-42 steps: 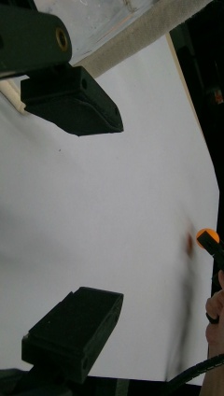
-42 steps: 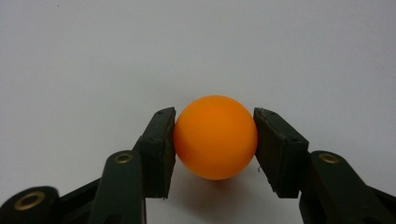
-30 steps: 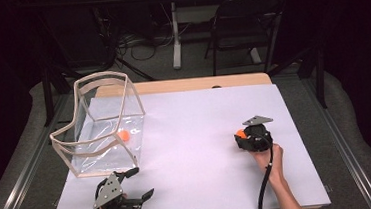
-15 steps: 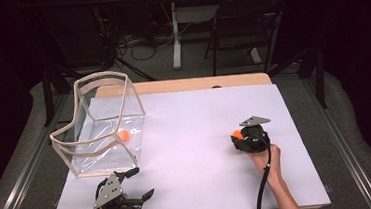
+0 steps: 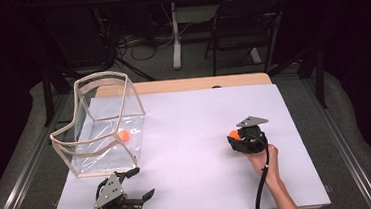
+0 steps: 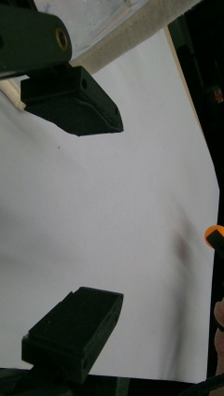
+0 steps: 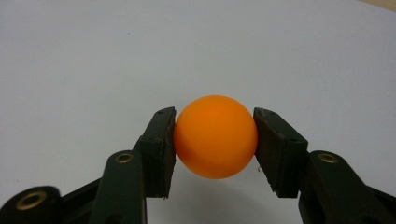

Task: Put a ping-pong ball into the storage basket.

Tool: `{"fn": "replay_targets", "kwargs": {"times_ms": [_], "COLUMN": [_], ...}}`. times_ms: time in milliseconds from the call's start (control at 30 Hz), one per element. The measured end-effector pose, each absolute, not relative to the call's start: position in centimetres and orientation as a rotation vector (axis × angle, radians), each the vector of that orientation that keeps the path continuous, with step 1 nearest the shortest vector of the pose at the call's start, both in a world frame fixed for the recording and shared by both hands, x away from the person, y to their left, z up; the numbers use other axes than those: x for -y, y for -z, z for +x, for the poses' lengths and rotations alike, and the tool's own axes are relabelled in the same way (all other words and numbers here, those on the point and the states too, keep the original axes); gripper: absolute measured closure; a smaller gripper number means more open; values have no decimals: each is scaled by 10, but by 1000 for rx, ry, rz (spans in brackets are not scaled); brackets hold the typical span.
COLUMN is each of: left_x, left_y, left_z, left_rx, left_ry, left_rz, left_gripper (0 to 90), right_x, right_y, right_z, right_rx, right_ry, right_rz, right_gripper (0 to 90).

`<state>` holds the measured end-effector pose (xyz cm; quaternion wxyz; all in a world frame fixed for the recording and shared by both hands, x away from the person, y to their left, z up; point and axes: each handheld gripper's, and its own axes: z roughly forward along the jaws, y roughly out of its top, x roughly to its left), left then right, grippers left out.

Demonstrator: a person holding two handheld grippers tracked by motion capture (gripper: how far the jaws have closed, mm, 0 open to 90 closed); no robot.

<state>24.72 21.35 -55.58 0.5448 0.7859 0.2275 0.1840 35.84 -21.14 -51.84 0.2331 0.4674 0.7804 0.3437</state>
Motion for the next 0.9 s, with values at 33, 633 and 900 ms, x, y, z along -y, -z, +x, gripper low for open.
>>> {"fn": "replay_targets", "kwargs": {"times_ms": [33, 633, 900], "left_x": [-213, -213, -213], "left_y": [556, 556, 556], "left_z": [247, 248, 247], "left_rx": [-538, -537, -532], "left_ry": [-435, -435, -439], "left_rz": [1864, 1870, 1868], "left_gripper": [157, 157, 157], "right_x": [211, 190, 179], "right_y": [518, 516, 514], "right_z": [358, 354, 353], "right_rx": [-2145, -2208, -2237], "right_ry": [-947, -998, -1021], "right_rz": [1283, 1209, 1181], "right_gripper": [508, 510, 510]}}
